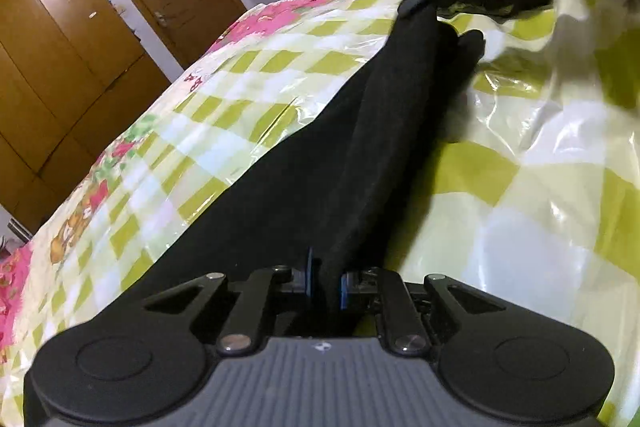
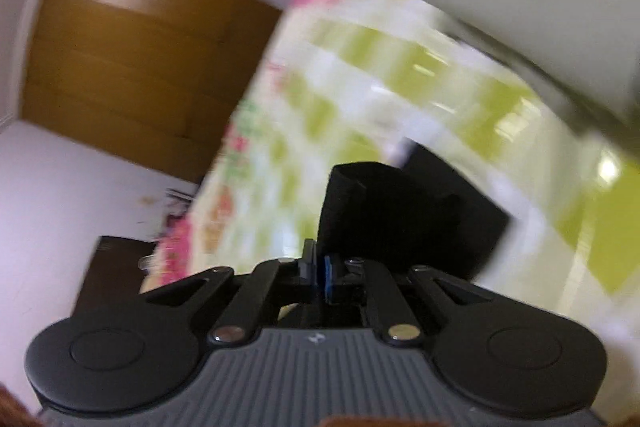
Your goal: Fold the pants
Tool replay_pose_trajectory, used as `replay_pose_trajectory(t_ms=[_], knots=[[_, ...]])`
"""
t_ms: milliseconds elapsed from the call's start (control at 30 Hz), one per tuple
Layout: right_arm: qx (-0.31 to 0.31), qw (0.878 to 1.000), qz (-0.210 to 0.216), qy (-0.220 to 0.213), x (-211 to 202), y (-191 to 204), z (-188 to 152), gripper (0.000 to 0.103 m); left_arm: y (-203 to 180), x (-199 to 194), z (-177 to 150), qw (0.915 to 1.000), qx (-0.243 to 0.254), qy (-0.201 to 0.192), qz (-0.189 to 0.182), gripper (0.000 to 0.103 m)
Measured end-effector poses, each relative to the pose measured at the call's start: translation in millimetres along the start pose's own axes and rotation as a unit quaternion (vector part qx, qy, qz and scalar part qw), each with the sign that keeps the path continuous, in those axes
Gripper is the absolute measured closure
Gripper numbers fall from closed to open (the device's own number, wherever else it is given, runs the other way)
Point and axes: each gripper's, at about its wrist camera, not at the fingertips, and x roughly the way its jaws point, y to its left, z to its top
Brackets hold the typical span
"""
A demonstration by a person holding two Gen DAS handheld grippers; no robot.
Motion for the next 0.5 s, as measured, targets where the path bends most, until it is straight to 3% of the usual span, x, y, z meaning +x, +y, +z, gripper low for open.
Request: replay_pose_trajectory(t_ms=[133,233,400,500], knots=[[-0.005,1.000,0.007,0.010,14.3,2.4,9.4,0.094,20.8,-0.7,7.6,0.9998,-0.018,-0.005,0.003,0.074],[-0.045,0.999,0.019,0.011,26.6,32.9,22.8,0.096,40.2,-14.0,18.8,0.9989,-0.033,-0.021,0.028,0.074],[-0.104,0.983,0.146,-0.042,-7.6,102.3,29.6,0.097,59.8,-58.5,36.0,0.9945,-0.050,-0.075,0.052,0.074],[-0.096,0.984,0.144,-0.050,-24.9,92.9,18.1,0.097,43.2,-52.6,30.7,0.9967,-0.037,-0.068,0.025,0.074]])
